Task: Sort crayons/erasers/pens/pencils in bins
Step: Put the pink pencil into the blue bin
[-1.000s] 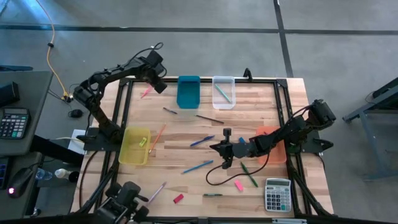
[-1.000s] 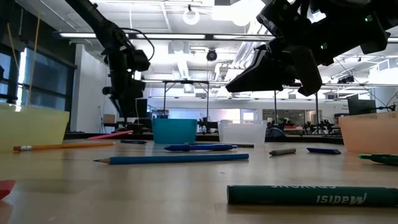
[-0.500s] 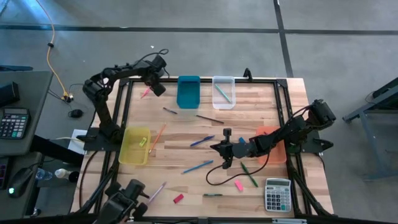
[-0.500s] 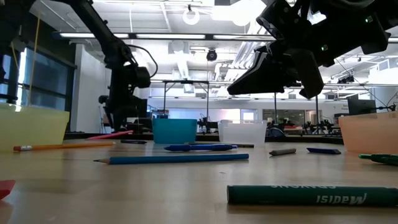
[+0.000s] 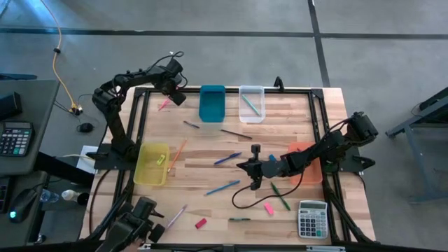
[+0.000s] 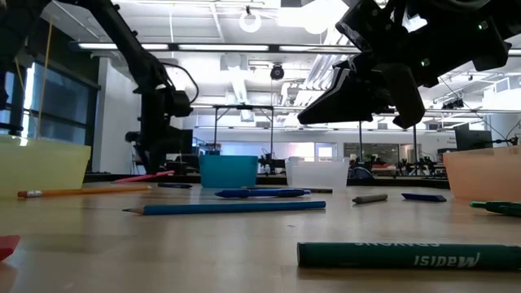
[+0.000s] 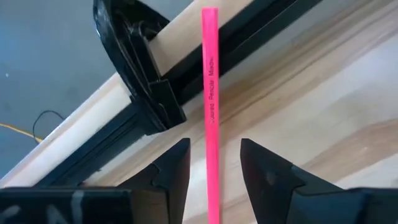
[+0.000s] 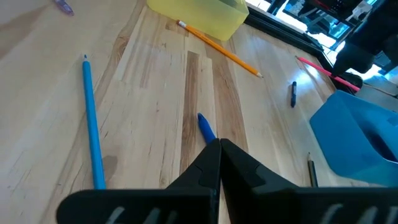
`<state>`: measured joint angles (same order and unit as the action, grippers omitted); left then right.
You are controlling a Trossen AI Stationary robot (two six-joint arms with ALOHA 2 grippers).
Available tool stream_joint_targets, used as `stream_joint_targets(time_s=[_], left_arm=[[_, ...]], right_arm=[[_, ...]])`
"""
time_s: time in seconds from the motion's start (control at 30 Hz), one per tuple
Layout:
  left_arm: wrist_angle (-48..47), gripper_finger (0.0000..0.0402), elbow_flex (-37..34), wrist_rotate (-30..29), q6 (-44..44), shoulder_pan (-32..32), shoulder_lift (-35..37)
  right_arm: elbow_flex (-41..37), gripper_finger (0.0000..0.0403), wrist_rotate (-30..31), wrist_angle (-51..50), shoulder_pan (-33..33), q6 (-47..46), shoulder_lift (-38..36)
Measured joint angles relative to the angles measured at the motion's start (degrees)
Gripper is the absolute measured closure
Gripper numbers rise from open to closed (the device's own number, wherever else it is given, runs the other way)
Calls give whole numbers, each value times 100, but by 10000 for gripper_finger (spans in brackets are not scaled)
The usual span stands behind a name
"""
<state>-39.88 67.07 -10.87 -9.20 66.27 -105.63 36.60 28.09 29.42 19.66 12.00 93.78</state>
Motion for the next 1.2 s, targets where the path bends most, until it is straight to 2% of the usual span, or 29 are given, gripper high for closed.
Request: stream_joint_targets(time_s=[0.47, 0.6, 0.9, 1.2], left_arm=[[60, 279, 0, -171, -61, 10, -358], [31, 303, 2, -171, -52, 8, -358], [-18, 390, 0, -187, -88, 10, -358], [-332, 392, 128, -298, -90, -70, -111]], right_arm=[[0, 403, -18, -1, 0, 1, 0], [0, 403, -18, -2, 0, 1, 0], [0, 403, -18, -1, 0, 1, 0], [0, 403, -21, -1, 0, 1, -1]])
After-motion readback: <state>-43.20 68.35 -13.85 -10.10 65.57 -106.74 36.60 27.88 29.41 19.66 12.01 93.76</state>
